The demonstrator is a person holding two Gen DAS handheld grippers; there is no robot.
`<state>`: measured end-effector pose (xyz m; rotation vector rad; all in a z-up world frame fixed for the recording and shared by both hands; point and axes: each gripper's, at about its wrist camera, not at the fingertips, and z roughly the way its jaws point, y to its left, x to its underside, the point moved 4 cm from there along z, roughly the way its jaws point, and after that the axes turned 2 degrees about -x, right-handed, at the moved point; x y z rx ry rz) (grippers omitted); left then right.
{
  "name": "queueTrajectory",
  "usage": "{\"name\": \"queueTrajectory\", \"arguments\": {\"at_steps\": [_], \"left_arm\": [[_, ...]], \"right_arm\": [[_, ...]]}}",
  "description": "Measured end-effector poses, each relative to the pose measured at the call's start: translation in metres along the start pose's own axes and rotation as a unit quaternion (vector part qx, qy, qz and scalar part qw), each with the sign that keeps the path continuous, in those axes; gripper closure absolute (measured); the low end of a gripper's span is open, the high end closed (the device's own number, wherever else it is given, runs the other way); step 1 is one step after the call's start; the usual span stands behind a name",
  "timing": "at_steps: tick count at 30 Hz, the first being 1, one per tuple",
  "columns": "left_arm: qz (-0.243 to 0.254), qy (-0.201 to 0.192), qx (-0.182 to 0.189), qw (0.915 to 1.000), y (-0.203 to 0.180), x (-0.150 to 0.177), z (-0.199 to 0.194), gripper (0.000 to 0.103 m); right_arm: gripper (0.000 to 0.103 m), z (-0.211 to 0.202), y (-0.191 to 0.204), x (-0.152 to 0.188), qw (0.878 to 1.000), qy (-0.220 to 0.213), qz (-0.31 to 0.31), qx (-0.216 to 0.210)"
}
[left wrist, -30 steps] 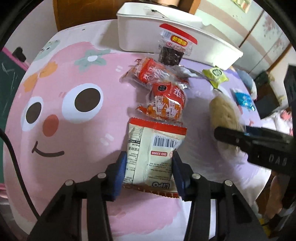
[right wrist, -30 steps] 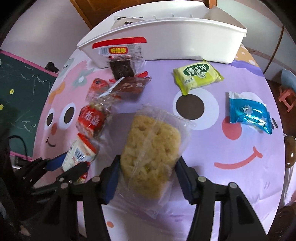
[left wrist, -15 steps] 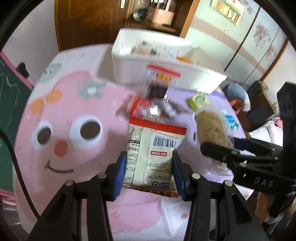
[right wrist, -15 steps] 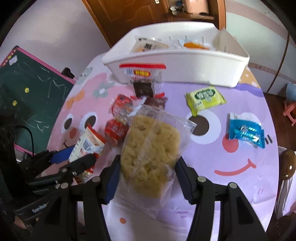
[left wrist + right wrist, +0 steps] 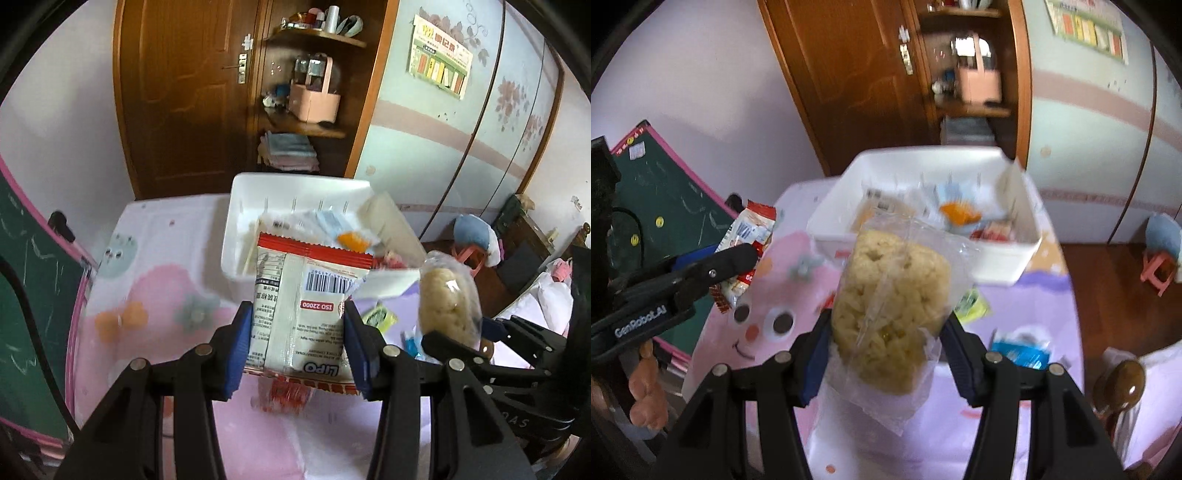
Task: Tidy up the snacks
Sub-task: 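Carry both bags over the white bin and open both tools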
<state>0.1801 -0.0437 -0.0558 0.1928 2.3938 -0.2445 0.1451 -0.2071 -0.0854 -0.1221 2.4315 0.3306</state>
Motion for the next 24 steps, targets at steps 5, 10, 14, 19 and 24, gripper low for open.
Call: {"name": "queueTrajectory", "arguments": {"at_steps": [5,10,14,19,24], "left_arm": [[0.024,-0.034,-0.015,0.9990,-0.015,-0.047,-0.001,0.058],[0.035,-0.073,-0.033,0.9962,-0.030,-0.099,0.007,0.058],[0.032,-0.081,-0.046,0.9951,-0.037,-0.131,0.027,0.058],[0.026,-0.077,-0.057,0.9951,-0.041,-0.159,0.063,0.057],[0.020,-0.046,-0.066,0.9966,-0.040,-0.167,0.104,0.057]], "right_arm": [[0.046,-0.018,-0.010,-0.050,0.998,-0.047,-0.016,0.029],[0.046,-0.024,-0.024,-0.104,0.995,-0.086,-0.017,0.050],[0.046,-0.013,-0.034,-0.141,0.992,-0.102,-0.019,0.073],[0.046,0.010,-0.049,-0.164,0.991,-0.095,-0.017,0.091],[0.046,0.047,-0.064,-0.163,0.992,-0.060,-0.014,0.106]]}}
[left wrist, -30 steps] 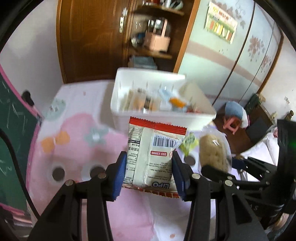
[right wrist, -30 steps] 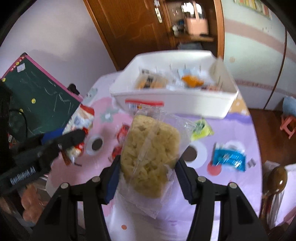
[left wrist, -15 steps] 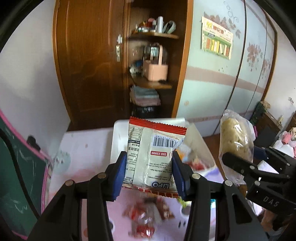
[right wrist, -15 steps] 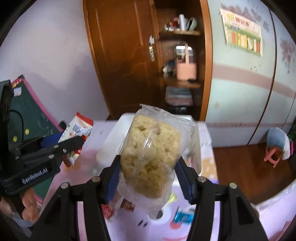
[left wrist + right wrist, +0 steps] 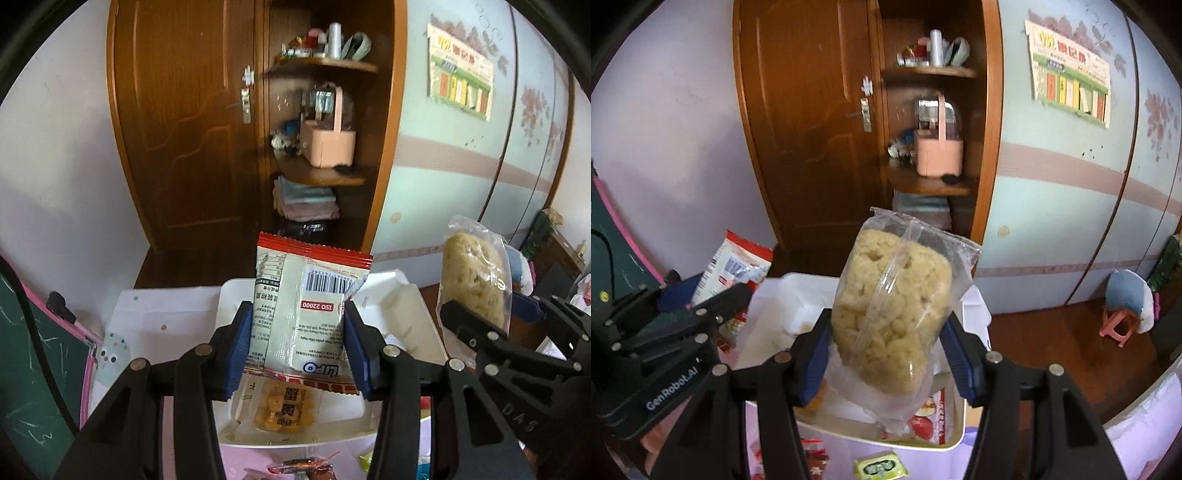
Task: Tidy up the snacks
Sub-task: 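Carry both bags over the white bin and open both tools, then move both tools back over the snacks left on the table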
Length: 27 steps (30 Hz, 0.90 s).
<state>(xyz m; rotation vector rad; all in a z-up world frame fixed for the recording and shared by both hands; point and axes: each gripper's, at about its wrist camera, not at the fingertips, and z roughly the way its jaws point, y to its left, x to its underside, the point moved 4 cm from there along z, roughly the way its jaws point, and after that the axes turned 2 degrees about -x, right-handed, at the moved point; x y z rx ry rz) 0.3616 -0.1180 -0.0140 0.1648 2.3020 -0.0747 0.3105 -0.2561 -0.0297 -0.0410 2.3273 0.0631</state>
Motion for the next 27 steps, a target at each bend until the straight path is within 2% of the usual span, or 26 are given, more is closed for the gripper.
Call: {"name": "queueTrajectory", "arguments": {"at_steps": [7,16,18,19,21,23,27], "left_arm": [[-0.007,0.032,-0.013,0.9994,0.006,0.015,0.034,0.057],[-0.001,0.048,-0.029,0.9984,0.011,0.023,0.046,0.055],[-0.001,0.047,-0.029,0.9985,0.012,0.024,0.047,0.045],[-0.001,0.046,-0.033,0.9984,0.013,0.024,0.046,0.033],[-0.001,0.041,-0.051,0.9978,0.016,0.025,0.046,0.019],[-0.002,0.045,-0.054,0.9976,0.020,0.026,0.047,0.010],[-0.013,0.055,-0.044,0.9974,0.026,0.031,0.047,0.007]], "right_arm": [[0.046,0.035,0.000,0.015,0.999,0.037,0.001,0.010],[0.045,0.046,0.005,0.016,0.999,0.051,-0.001,0.008],[0.045,0.049,0.005,0.015,0.998,0.056,0.004,0.003],[0.045,0.050,0.005,0.015,0.998,0.059,0.007,-0.001],[0.045,0.052,0.003,0.015,0.998,0.060,0.015,-0.002],[0.045,0.054,0.000,0.016,0.998,0.063,0.022,-0.008],[0.045,0.054,-0.004,0.021,0.996,0.073,0.043,-0.030]]}}
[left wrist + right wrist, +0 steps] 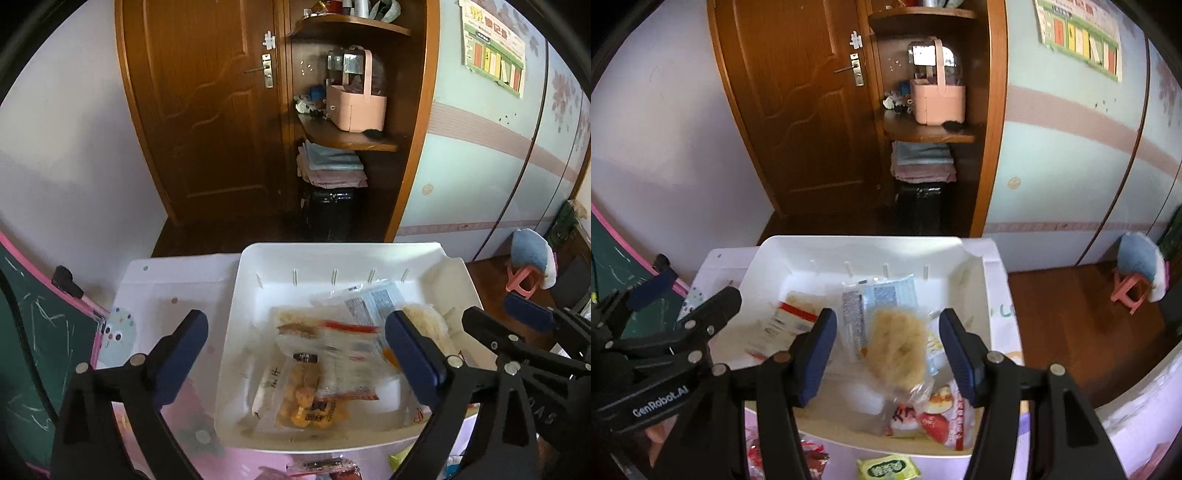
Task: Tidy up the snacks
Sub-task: 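Move both tools back over the snacks left on the table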
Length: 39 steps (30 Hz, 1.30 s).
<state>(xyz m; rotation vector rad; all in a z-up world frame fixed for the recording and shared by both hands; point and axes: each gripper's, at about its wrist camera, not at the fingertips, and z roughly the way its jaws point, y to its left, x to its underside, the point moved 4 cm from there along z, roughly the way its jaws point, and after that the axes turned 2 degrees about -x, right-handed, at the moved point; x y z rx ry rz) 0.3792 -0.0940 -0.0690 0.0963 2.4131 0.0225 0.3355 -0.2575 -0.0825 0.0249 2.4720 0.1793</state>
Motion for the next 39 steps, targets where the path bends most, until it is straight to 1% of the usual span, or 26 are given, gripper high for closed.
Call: {"name": "queueTrajectory", "arguments": {"at_steps": [5,12,20,24,31,36,39], "left_arm": [[0.008,0.006,-0.008,0.9999,0.000,0.006,-0.004,0.007],[0.001,0.011,-0.006,0.9999,0.006,0.013,-0.018,0.007],[0.001,0.004,-0.011,0.9999,0.013,0.025,-0.050,0.007],[-0.002,-0.002,-0.007,1.0000,0.018,0.032,-0.070,0.007],[0.000,-0.005,0.002,1.0000,0.026,0.057,-0.098,0.006],[-0.006,0.001,0.014,0.9999,0.029,0.080,-0.104,0.006],[-0.011,0.000,0.013,0.9999,0.033,0.100,-0.106,0.006]], "right_arm": [[0.045,-0.002,0.000,0.009,1.000,0.007,0.001,-0.001],[0.045,-0.014,0.001,0.017,1.000,0.007,-0.003,-0.002],[0.045,-0.046,0.005,0.033,1.000,0.000,-0.008,-0.012],[0.045,-0.064,0.008,0.043,1.000,-0.006,-0.013,-0.014],[0.045,-0.088,0.006,0.071,1.000,-0.007,-0.023,-0.018],[0.045,-0.094,0.002,0.098,0.999,-0.002,-0.029,-0.015],[0.045,-0.094,-0.005,0.116,1.000,0.003,-0.027,-0.012]]}}
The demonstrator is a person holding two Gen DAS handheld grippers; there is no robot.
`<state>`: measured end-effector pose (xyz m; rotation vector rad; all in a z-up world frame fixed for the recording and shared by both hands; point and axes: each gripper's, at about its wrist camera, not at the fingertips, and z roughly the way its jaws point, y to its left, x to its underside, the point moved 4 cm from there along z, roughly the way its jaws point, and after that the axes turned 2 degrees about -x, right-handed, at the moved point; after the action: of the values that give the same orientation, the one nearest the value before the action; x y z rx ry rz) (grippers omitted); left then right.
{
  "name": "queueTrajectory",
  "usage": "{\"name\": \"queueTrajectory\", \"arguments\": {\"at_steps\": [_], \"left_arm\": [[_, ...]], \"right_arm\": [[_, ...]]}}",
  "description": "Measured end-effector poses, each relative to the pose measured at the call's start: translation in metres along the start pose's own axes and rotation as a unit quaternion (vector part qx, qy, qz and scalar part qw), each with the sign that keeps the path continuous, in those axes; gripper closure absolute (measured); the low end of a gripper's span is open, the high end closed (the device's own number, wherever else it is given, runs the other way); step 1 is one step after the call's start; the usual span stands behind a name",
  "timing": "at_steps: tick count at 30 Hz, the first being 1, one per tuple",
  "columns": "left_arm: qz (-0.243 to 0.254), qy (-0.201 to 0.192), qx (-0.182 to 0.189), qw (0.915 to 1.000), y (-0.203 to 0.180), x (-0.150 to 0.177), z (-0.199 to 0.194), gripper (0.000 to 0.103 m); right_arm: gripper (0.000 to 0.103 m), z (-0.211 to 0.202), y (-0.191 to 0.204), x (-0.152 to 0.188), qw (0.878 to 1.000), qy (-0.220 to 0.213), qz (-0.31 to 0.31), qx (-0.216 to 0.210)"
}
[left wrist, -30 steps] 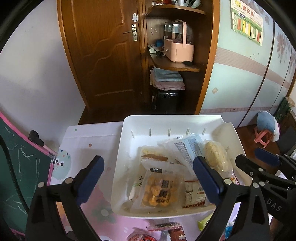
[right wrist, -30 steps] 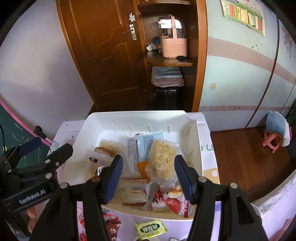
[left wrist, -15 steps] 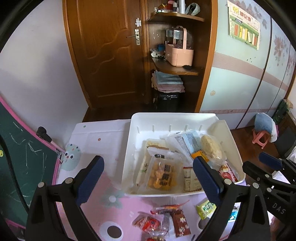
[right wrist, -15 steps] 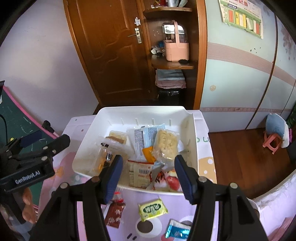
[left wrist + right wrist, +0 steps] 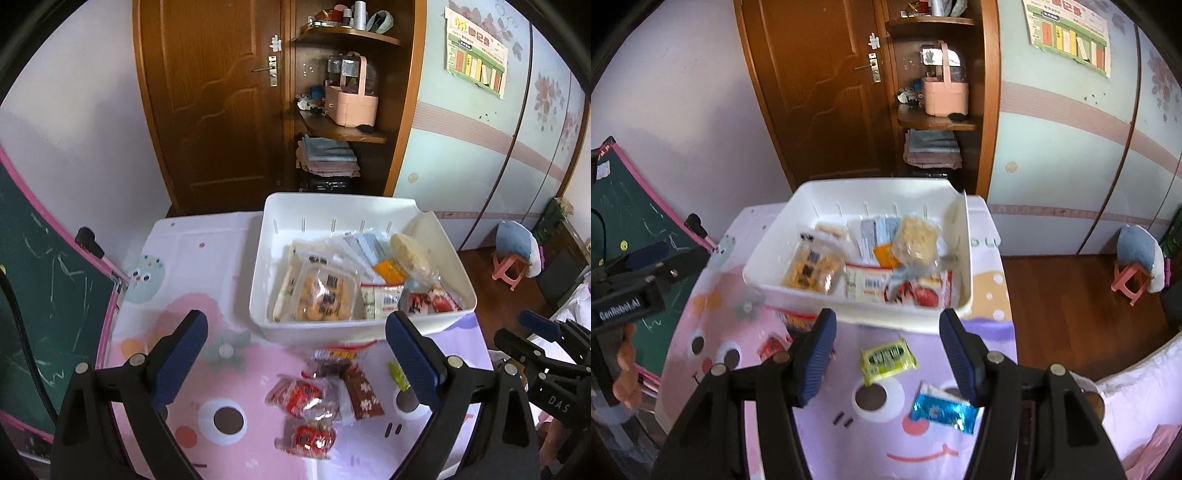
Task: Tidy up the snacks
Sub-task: 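Move both tools back over the snacks left on the table, then grasp the red snack packet with left tool while right tool grasps blue wrapped candy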
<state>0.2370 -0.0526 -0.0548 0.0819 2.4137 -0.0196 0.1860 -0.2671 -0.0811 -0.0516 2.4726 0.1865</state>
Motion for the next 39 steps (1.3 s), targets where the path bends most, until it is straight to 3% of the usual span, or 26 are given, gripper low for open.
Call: {"name": "queueTrajectory", "arguments": {"at_steps": [6,12,19,27,35,39], "left_arm": [[-0.002,0.017,0.002,0.9999,0.001,0.043,0.010,0.006],[0.012,0.075,0.012,0.9970,-0.005,0.093,0.042,0.006],[-0.005,0.145,0.013,0.9894,-0.002,0.136,0.085,0.006],[-0.014,0.177,0.022,0.9838,-0.005,0.156,0.104,0.006],[-0.027,0.201,0.025,0.9790,-0.003,0.166,0.119,0.006],[-0.038,0.206,0.027,0.9775,0.002,0.167,0.124,0.006]], "right_arm": [[0.045,0.009,-0.017,0.037,1.000,0.016,-0.004,0.022],[0.045,0.038,-0.041,0.065,0.997,0.051,-0.052,0.017],[0.045,0.074,-0.060,0.095,0.989,0.096,-0.114,-0.009],[0.045,0.097,-0.059,0.106,0.978,0.120,-0.166,-0.042],[0.045,0.114,-0.049,0.110,0.965,0.143,-0.215,-0.034],[0.045,0.117,-0.046,0.110,0.965,0.146,-0.215,-0.040]]}}
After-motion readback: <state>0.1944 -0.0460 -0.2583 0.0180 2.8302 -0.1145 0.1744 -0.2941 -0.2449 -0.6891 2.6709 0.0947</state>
